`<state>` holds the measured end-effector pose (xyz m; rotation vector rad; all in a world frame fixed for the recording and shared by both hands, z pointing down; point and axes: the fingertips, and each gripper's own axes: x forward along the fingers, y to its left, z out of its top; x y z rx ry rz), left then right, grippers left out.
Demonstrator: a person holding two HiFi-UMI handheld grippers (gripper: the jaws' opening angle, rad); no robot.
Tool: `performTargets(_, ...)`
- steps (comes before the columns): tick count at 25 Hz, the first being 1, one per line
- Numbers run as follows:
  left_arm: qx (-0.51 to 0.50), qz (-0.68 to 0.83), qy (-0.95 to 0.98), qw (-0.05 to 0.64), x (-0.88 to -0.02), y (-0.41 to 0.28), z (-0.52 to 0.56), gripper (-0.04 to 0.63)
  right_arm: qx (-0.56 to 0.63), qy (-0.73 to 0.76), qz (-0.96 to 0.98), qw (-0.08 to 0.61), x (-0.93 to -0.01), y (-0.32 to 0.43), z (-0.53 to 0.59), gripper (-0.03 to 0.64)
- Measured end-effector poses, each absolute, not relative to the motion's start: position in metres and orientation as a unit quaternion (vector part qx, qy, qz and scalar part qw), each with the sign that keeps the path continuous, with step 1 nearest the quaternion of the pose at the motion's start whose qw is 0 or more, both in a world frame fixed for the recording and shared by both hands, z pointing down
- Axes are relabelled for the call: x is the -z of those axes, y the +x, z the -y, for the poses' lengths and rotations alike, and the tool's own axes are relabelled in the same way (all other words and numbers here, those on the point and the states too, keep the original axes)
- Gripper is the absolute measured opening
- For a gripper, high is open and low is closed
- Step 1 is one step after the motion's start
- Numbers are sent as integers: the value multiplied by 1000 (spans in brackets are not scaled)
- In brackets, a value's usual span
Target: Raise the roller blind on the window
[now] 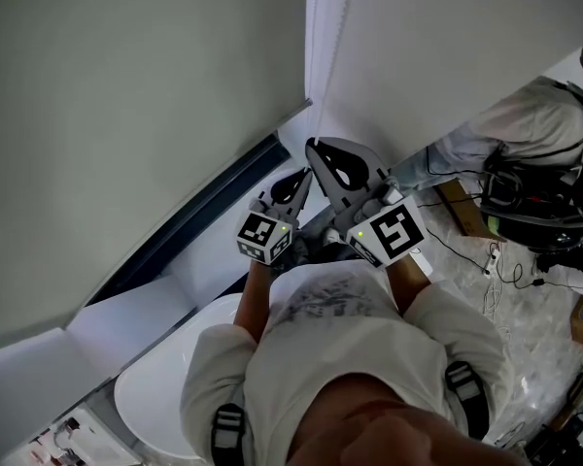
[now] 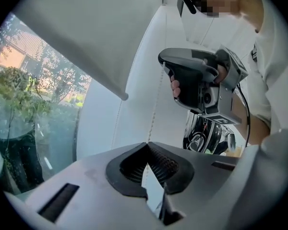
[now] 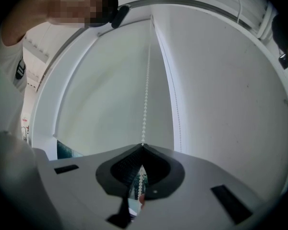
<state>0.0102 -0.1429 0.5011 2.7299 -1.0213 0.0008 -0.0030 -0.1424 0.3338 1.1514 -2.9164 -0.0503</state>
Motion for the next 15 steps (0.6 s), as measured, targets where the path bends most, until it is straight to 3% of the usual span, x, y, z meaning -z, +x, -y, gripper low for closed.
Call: performTargets(15,-25,344,931,117,-528,14,128,9,3,374,927,31,-360,-3,137,61)
